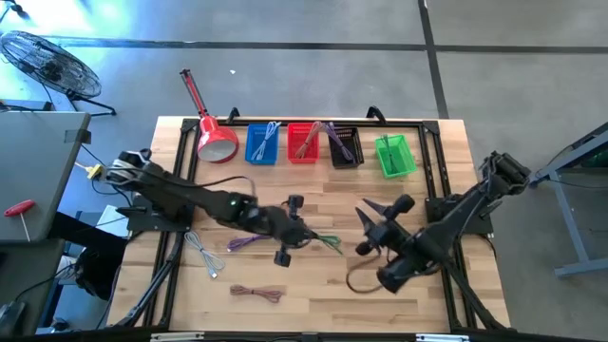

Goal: Pick & Place USB Port
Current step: Put the green charger cable into the green bin

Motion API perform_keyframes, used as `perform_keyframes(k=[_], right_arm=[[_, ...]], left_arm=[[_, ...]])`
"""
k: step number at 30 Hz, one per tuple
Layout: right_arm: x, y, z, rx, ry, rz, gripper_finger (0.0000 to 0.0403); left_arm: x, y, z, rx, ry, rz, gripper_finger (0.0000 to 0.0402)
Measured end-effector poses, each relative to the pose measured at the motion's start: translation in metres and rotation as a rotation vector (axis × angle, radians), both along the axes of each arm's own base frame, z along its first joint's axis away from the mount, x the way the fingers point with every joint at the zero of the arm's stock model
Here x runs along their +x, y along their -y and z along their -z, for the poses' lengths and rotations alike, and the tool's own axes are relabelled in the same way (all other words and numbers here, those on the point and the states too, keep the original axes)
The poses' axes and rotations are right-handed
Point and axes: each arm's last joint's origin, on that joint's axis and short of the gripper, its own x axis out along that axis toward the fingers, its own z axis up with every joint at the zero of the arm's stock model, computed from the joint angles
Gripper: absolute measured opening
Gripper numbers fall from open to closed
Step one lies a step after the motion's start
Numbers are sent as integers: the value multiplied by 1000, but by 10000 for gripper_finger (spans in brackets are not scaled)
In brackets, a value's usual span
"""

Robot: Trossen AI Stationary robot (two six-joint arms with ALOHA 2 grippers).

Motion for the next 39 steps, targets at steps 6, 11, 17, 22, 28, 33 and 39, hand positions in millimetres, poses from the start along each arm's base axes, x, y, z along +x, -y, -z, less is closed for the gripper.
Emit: perform_keyframes(k=[6, 11, 17, 22, 28, 33, 39], right_arm=[[-13, -24, -6, -102, 87, -58, 133], [-19, -33, -9, -98, 93, -93, 133], [-17, -48, -15, -99, 57, -145, 133], [-5, -68, -26, -7, -67, -402, 133], [8, -80, -48, 12, -8, -668, 133], [15, -74, -50, -14, -11, -654, 133], [29, -63, -49, 20, -26, -725, 133]], left_arm=[[-5, 16, -41, 63, 322, 100, 2], [-4, 17, -44, 49, 359, 150, 2], [-4, 18, -44, 40, 362, 179, 2], [-4, 19, -47, 31, 389, 224, 2], [-5, 19, -46, 35, 381, 234, 1], [-5, 20, -45, 11, 372, 267, 1], [-5, 20, -44, 6, 355, 278, 1]])
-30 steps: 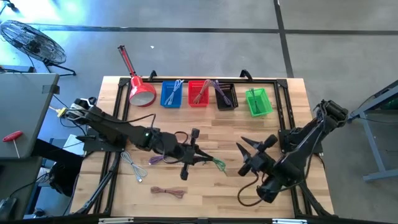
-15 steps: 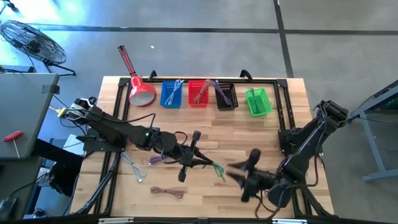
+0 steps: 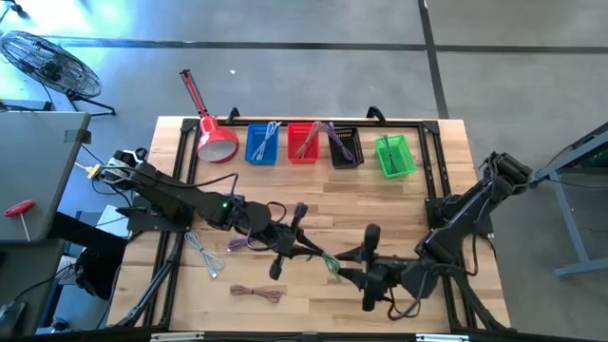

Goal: Pick & Place USB Port
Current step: Put the green charger cable into the green bin

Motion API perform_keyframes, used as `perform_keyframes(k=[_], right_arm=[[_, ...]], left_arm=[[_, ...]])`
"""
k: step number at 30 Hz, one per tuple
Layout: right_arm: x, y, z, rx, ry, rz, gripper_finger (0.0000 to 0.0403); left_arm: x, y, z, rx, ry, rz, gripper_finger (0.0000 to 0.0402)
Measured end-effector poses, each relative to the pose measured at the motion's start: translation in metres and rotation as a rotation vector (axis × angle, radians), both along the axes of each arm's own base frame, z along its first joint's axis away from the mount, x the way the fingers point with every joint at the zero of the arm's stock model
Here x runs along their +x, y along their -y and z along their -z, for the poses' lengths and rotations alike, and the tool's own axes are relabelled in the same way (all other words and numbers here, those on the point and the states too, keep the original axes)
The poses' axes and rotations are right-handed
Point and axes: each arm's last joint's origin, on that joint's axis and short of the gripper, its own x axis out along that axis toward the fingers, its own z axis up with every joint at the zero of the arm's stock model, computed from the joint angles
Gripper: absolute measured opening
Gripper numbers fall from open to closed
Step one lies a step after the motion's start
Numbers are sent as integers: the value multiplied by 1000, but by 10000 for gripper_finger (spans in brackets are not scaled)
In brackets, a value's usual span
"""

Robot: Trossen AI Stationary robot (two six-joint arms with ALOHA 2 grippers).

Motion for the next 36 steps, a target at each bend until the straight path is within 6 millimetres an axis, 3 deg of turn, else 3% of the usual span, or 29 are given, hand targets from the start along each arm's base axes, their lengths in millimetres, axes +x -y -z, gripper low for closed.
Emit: perform_keyframes(k=[8, 19, 31, 36], right_arm=[[16, 16, 0, 27, -20, -53, 133], [19, 18, -2, 40, -7, -105, 133], [29, 27, -4, 64, 11, -157, 132], [29, 29, -2, 74, -12, -166, 94]], left_arm=[[0, 0, 2, 6, -19, 0, 1], [-1, 0, 3, 5, -27, 5, 1], [15, 5, 21, 27, -33, 6, 0], [15, 5, 22, 35, -38, -6, 0]])
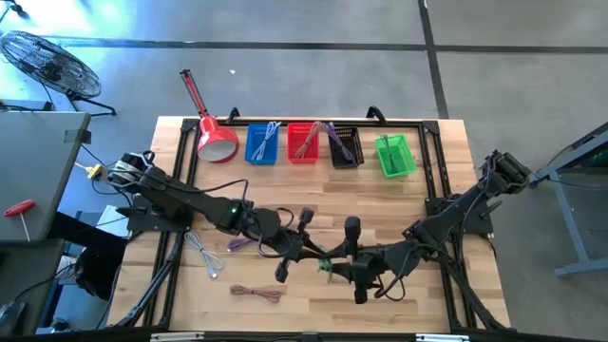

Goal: Pick & Place USB Port
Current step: Put the green charger cable into the green bin

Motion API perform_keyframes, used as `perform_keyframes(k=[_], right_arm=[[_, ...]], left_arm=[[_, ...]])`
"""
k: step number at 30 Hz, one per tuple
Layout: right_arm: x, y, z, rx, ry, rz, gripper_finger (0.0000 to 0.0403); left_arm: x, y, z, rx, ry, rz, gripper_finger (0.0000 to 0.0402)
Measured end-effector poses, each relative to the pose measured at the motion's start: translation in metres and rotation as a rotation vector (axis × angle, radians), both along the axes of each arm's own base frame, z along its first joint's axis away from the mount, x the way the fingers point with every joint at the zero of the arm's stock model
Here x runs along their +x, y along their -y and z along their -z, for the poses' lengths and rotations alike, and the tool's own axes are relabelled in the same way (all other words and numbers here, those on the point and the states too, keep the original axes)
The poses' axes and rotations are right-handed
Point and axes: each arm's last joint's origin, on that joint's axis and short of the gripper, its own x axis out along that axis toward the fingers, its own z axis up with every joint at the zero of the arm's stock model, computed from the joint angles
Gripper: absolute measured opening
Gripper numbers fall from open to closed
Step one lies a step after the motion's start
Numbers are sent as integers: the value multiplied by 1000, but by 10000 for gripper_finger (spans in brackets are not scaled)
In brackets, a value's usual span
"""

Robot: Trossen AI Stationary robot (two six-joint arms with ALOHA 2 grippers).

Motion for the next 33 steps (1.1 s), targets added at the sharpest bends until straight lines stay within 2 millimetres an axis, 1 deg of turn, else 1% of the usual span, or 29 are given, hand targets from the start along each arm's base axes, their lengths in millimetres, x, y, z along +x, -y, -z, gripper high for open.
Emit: perform_keyframes(k=[4, 5, 9, 12, 19, 22, 25, 28, 30, 33], right_arm=[[0, 0, 1, -12, -6, 5, 23], [0, 0, 1, -17, -9, 6, 16], [0, 1, 2, -11, -18, 32, 22], [-1, 2, 5, -28, -40, 61, 13], [-6, 4, 15, -6, -126, 160, 13], [-11, 4, 20, -19, -142, 268, 13], [-22, 7, 27, -85, -133, 487, 13], [-33, 15, 34, -180, -84, 702, 13], [-37, 21, 35, -223, -58, 777, 13], [-40, 32, 30, -207, -47, 822, 13]], left_arm=[[0, 0, 1, 4, -7, -4, 4], [0, 0, 1, 6, -10, -9, 8], [0, -1, 3, 22, -24, -50, 33], [0, -2, 4, 26, -35, -51, 48], [-4, -3, 4, -20, -92, -70, 76], [-9, -5, 1, -23, -107, -73, 91], [-15, -7, -4, -49, -124, -82, 105], [-20, -9, -8, -61, -144, -87, 113], [-23, -10, -8, -55, -161, -88, 115], [-23, -10, -8, -55, -163, -86, 116]])
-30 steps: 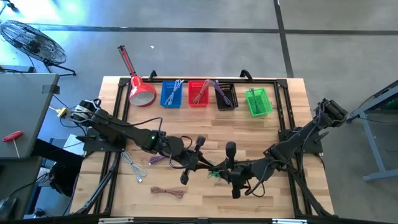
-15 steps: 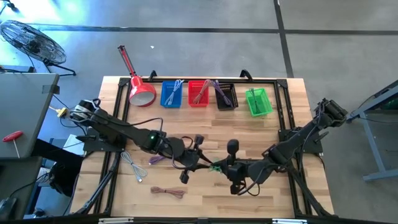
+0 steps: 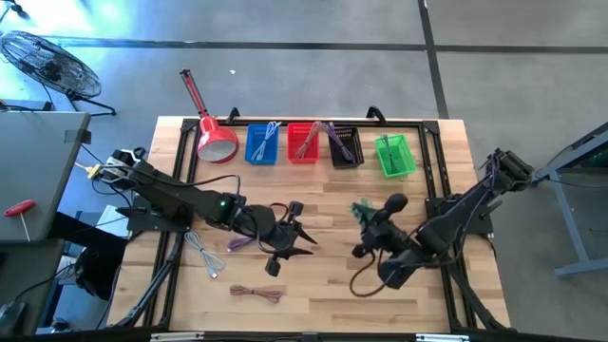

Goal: Pick & Place USB Port
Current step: Put the green charger cable into the green bin

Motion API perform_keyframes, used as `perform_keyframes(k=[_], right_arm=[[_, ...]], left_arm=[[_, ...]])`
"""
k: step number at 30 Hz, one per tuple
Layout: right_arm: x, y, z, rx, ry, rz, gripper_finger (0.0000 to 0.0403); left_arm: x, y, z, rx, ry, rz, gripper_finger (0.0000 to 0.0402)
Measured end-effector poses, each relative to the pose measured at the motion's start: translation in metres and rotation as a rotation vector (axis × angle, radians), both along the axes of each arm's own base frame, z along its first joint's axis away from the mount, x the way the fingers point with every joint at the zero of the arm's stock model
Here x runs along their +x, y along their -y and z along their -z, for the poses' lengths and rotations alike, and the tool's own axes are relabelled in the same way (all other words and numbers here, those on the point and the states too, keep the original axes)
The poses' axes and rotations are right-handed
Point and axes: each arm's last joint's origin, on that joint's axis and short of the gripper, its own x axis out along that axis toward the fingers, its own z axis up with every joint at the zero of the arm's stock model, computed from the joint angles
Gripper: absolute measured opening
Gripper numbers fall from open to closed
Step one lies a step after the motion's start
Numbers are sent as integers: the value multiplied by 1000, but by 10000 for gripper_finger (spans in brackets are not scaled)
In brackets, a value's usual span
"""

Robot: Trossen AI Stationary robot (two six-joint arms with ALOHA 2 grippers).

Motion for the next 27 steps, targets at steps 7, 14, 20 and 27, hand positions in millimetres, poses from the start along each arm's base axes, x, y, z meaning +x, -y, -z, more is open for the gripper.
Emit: perform_keyframes(k=[7, 14, 20, 27], right_arm=[[-13, 46, -20, 108, 17, 96, 13], [-50, 121, -28, 237, -4, 413, 13], [-66, 172, -29, 310, -46, 688, 13], [-61, 228, -29, 430, -165, 776, 13]], left_arm=[[-1, 0, 3, 11, -35, -1, 116], [-3, -1, 7, 21, -71, -5, 116], [-2, -3, 6, 31, -61, -84, 116], [-1, -7, 4, 70, -25, -217, 116]])
